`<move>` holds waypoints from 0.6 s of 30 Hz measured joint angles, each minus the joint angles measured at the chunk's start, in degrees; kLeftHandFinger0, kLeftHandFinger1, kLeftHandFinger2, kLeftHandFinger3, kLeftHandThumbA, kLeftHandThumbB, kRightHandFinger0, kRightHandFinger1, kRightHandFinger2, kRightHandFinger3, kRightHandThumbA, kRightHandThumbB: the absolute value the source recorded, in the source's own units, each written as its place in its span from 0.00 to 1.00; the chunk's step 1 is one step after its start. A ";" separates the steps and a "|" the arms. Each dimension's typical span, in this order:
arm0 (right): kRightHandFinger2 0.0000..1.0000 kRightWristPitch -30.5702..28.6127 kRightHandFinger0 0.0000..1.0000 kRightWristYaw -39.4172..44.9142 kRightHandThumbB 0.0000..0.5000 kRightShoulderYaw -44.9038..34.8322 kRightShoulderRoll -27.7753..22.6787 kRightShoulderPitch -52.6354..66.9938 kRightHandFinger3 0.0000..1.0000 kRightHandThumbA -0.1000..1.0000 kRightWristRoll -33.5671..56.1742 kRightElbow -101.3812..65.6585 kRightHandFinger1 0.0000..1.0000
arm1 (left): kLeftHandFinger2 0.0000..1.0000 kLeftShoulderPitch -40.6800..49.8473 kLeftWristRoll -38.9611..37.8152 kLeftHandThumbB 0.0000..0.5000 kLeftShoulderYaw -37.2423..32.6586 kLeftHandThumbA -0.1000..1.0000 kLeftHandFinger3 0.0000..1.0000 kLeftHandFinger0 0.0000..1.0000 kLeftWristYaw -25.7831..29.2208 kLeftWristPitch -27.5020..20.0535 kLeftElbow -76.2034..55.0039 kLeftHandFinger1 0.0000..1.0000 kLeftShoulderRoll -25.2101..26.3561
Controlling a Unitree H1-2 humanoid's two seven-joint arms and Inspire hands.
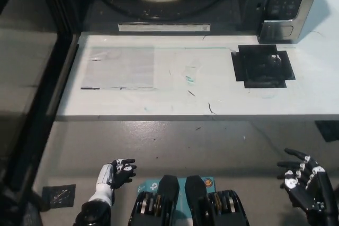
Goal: A microwave is kept infront of the robot with its door slightly ajar. The robot uses its right hand to push the door towards the left to open it.
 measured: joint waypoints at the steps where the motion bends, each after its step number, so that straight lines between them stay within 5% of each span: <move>1: 0.44 -0.66 0.22 -0.21 0.42 -0.36 0.36 0.07 0.67 0.36 0.00 1.20 0.31 | 0.59 -0.09 -0.03 0.00 0.07 0.24 0.52 0.67 -0.01 0.00 0.13 0.58 0.00; 7: 0.44 -4.83 0.19 -1.45 0.43 -1.37 2.50 0.12 0.69 0.38 -0.18 5.58 0.30 | 0.57 -0.15 -0.03 0.01 0.10 0.25 0.51 0.67 -0.03 -0.03 0.20 0.56 0.02; 11: 0.41 -7.10 0.16 -2.03 0.47 -1.65 2.73 -0.29 0.67 0.38 -0.44 7.57 0.27 | 0.61 -0.24 -0.05 0.00 0.20 0.27 0.54 0.77 -0.02 -0.02 0.22 0.62 0.02; 18: 0.41 -9.56 0.13 -2.84 0.50 -1.79 2.71 -1.43 0.67 0.36 -0.89 9.06 0.25 | 0.58 -0.75 0.00 0.00 0.15 0.25 0.55 0.67 -0.01 -0.01 0.27 0.57 0.07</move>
